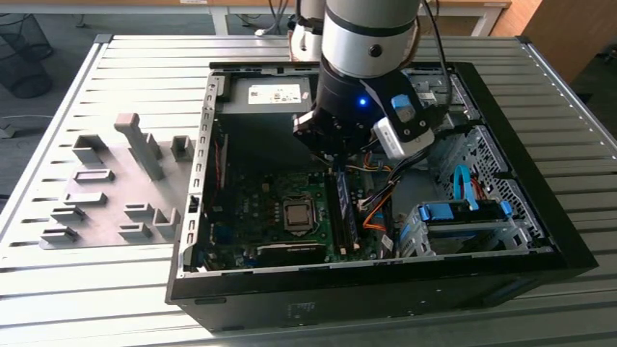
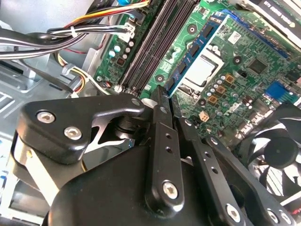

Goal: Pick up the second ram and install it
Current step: 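Insert the second ram into the second slot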

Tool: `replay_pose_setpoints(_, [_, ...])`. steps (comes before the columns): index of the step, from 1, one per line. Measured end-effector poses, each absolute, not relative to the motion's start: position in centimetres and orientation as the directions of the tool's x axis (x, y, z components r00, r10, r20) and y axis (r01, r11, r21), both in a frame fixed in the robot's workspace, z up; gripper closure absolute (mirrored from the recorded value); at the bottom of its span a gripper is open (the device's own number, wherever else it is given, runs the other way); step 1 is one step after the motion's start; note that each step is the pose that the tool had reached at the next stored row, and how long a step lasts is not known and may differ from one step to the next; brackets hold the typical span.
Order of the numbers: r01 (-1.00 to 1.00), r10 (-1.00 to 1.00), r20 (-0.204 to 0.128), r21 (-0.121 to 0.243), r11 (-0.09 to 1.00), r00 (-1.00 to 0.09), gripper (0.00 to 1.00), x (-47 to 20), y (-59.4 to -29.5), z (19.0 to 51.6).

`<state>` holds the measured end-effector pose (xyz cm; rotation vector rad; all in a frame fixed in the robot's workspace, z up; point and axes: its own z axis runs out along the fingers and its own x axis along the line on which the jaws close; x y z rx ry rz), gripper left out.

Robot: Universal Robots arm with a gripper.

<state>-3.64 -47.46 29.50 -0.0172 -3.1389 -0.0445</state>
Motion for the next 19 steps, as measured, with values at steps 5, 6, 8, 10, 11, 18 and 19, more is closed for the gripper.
replay_pose_setpoints(5, [0.017,0.017,0.003,0.028,0.999,-1.000,0.86,-3.6,-47.5,28.6])
replay_pose_setpoints(6, [0.018,0.018,0.003,0.028,0.999,-1.000,0.86,-3.6,-47.5,28.4])
replay_pose_setpoints(8, [0.020,0.020,0.003,0.028,0.999,-1.000,0.86,-3.6,-47.5,28.0])
replay_pose_setpoints(10, [0.020,0.020,0.003,0.028,0.999,-1.000,0.86,-3.6,-47.5,27.9])
replay_pose_setpoints(11, [0.020,0.020,0.003,0.028,0.999,-1.000,0.86,-3.6,-47.5,27.9])
replay_pose_setpoints(18, [0.020,0.020,0.003,0.028,0.999,-1.000,0.86,-3.6,-47.5,27.8])
replay_pose_setpoints(19, [0.020,0.020,0.003,0.028,0.999,-1.000,0.86,-3.6,-47.5,27.8])
